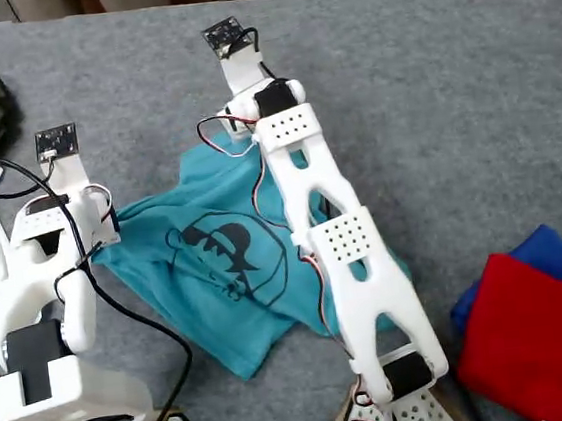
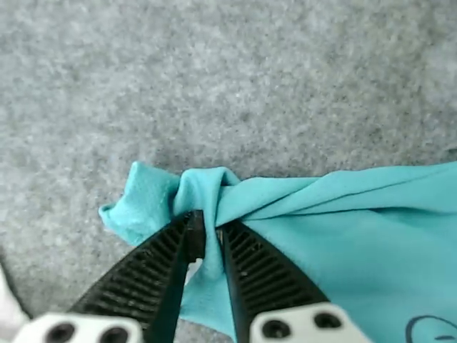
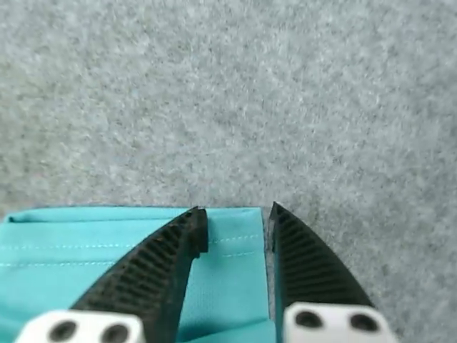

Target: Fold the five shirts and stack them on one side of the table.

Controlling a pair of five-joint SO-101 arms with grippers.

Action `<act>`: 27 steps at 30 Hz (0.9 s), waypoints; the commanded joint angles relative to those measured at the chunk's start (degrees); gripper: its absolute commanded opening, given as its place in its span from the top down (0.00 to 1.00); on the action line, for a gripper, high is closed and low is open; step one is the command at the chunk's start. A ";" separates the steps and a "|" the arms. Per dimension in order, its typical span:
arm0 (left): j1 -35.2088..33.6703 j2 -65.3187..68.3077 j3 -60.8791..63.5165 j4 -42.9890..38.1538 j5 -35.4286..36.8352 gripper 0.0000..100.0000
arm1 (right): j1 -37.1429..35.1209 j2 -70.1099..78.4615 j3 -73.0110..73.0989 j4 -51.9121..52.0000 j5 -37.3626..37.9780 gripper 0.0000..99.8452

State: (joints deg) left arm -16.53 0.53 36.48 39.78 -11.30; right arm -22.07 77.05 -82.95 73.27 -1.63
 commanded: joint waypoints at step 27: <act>-0.62 -1.89 -0.79 0.35 -0.26 0.98 | 1.27 -0.66 -0.04 8.00 -3.08 0.99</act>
State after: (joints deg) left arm -16.53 0.53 36.48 39.78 -11.30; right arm -20.40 77.05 -82.95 81.10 -5.05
